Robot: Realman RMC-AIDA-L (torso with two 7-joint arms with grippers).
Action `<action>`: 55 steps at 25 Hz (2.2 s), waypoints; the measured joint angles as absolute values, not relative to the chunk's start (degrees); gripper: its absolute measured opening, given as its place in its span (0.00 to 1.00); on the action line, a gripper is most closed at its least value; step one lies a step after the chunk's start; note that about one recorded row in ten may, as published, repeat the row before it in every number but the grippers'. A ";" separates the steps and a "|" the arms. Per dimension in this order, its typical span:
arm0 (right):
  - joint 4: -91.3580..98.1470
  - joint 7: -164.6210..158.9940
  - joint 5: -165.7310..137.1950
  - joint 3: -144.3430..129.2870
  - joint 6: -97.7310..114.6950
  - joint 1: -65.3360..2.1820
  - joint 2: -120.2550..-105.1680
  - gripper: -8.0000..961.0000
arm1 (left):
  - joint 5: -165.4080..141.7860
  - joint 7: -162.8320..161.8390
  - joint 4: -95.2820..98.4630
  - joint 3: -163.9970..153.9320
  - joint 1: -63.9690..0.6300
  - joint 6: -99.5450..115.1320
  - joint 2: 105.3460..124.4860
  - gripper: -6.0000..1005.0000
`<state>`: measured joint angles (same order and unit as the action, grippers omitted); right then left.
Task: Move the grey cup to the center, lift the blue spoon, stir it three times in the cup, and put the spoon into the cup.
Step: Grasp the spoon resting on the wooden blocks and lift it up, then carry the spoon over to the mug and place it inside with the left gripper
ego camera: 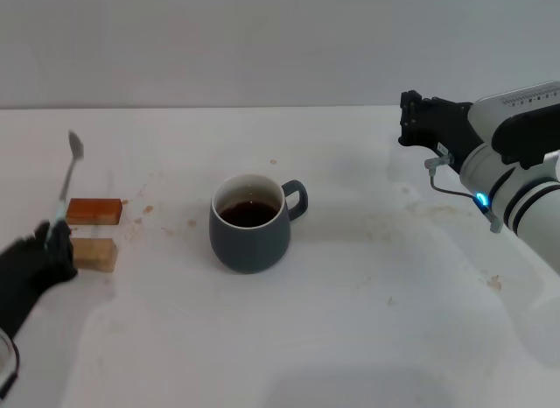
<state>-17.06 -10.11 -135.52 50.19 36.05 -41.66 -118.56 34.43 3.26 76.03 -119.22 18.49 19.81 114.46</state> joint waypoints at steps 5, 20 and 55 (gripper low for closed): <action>-17.04 -10.11 -135.52 50.27 36.22 -41.54 -118.56 0.04 | 34.18 3.72 87.38 -115.64 20.41 8.65 112.03 0.15; -17.15 -10.11 -135.52 50.61 36.54 -41.39 -118.65 0.04 | 35.39 11.98 109.61 -94.51 16.38 -35.00 115.25 0.15; -18.56 -10.27 -135.18 52.26 35.94 -40.88 -118.74 0.04 | 46.55 41.24 116.33 -47.64 -26.78 -110.00 112.35 0.15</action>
